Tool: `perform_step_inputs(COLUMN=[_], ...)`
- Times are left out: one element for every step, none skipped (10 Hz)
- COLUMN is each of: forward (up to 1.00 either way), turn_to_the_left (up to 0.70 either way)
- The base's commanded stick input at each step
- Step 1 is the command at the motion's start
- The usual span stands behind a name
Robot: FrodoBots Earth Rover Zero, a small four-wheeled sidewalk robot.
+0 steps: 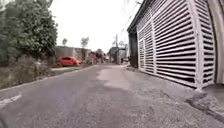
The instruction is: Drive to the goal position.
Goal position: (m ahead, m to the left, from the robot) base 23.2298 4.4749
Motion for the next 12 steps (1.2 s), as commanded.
perform_step_inputs(forward=[0.70,0.70,0.70,0.70,0.70,0.70,0.70,0.70,0.70,0.70,0.70,0.70], turn_to_the_left=[0.00,0.00,0.00,0.00,0.00,0.00,0.00,0.00,0.00,0.00,0.00,0.00])
